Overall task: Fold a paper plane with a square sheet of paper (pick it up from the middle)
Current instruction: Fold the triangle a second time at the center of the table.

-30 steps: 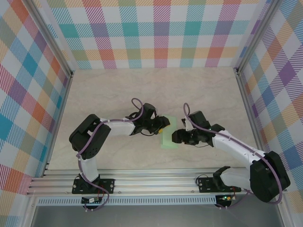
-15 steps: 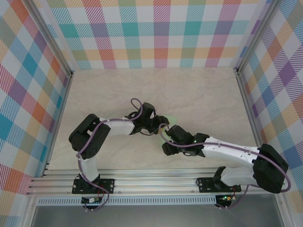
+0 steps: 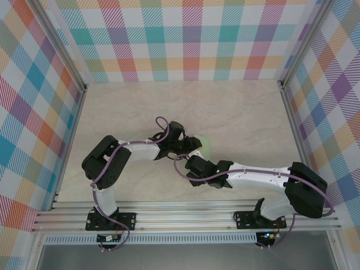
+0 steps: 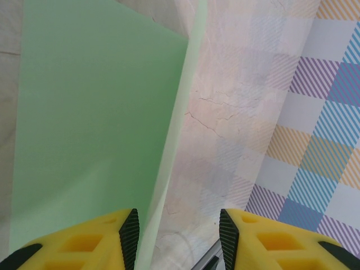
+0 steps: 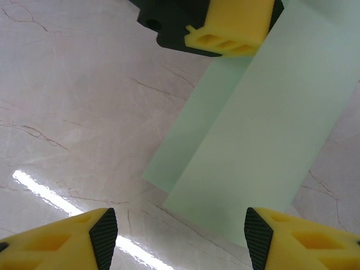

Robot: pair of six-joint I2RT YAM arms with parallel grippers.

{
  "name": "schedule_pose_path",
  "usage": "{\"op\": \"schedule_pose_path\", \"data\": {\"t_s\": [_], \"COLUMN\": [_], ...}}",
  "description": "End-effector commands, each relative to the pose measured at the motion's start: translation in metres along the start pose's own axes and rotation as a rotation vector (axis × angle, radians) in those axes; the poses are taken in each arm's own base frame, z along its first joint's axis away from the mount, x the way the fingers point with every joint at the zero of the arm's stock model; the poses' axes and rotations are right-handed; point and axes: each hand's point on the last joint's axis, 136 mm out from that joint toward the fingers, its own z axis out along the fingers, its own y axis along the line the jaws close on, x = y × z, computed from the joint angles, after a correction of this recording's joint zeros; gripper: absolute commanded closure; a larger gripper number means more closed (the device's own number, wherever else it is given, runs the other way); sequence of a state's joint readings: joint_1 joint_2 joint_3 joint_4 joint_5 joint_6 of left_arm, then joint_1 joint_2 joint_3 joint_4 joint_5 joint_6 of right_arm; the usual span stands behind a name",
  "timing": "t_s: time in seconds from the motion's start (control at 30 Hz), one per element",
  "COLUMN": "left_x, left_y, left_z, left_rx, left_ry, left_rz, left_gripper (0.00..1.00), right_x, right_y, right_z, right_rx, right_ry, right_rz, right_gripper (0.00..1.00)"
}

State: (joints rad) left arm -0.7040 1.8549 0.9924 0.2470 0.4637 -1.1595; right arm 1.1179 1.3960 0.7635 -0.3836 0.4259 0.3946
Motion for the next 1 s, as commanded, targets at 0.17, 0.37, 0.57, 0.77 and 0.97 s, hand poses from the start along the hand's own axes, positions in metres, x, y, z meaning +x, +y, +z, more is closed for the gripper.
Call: {"op": "schedule_pose_path", "data": {"t_s": [0.17, 0.37, 0.57, 0.77, 0.97], "left_x": [-0.003, -0.003, -0.003, -0.004, -0.005], "left_y": [-0.024, -0.023, -0.021, -0.020, -0.019], "left_z": [-0.006, -0.006, -0.005, -0.006, -0.009], "left_rx": [0.068, 0.063, 0.055, 0.048, 0.031], "left_ry": [0.001, 0.000, 0.001, -0.001, -0.014], "left_rz": [0.020, 0.019, 0.018, 0.019, 0.027], "left_gripper": [0.56, 0.55, 0.55, 0.55, 0.55], "right_x": [-0.014, -0.015, -0.017, -0.020, -0.018], "right_y": [-0.004, -0.016, -0.017, -0.016, -0.012], "right_z": [0.000, -0.004, -0.008, -0.011, -0.011], "right_rx": [0.099, 0.167, 0.165, 0.161, 0.109], "right_ry": [-0.024, -0.034, -0.041, -0.043, -0.024], "right_rz": [-0.016, 0.003, 0.016, 0.022, 0.033], "right_gripper": [0.37, 0.50, 0.60, 0.69, 0.84]}}
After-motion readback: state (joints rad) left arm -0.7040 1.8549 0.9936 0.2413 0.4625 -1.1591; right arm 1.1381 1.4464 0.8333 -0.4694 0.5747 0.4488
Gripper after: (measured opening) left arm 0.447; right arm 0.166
